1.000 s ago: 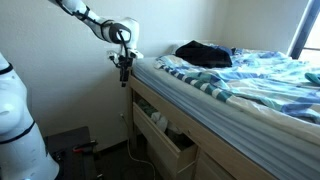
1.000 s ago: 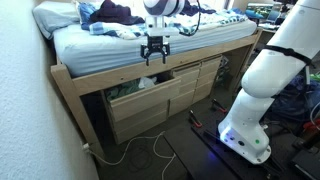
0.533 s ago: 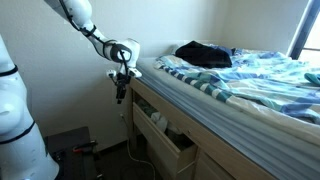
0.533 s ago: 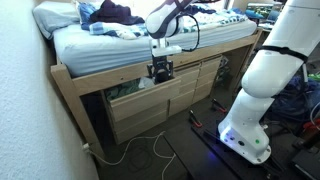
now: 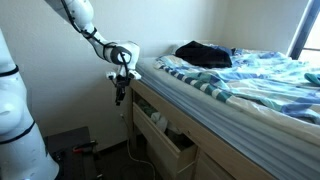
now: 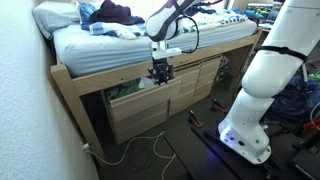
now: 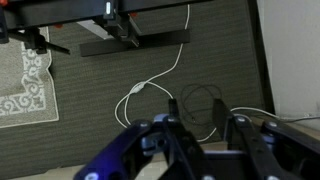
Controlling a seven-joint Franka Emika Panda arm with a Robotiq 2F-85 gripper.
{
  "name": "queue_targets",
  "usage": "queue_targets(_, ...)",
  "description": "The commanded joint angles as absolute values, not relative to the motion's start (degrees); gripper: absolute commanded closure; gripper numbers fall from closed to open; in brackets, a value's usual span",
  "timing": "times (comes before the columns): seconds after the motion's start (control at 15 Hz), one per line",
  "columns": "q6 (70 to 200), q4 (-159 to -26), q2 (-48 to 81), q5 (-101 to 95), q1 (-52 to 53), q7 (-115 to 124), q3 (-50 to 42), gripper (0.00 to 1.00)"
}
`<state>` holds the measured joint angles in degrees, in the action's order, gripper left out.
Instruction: Open the topmost drawer on the left, push the clothes inside it down, and then close the drawer
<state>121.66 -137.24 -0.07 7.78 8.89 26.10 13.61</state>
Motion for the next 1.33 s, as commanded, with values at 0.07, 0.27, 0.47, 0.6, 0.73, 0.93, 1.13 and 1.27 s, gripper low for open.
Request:
queue_targets(0.07,127.20,-138.18,2.05,6.47,10.52,27.02,13.08,0.97)
queue_targets(0.27,135.25,-139.08,4.82,4.73,11.17,30.32,12.66,1.00)
queue_targets(0.47,142.37,-139.49,8.52,0.41,12.07,36.59,11.32,1.00)
queue_targets(0.6,145.16,-139.08,11.02,-3.78,13.34,41.69,9.61,1.00)
queue_targets(0.73,146.76,-138.40,13.09,-8.74,15.06,47.85,7.23,1.00)
queue_targets(0.93,148.18,-136.94,15.22,-13.89,17.23,54.82,4.41,1.00)
queue_targets(1.13,150.07,-134.88,16.55,-15.81,18.33,57.38,3.29,1.00)
queue_targets(1.27,150.12,-132.92,17.02,-16.20,18.81,57.08,3.35,1.00)
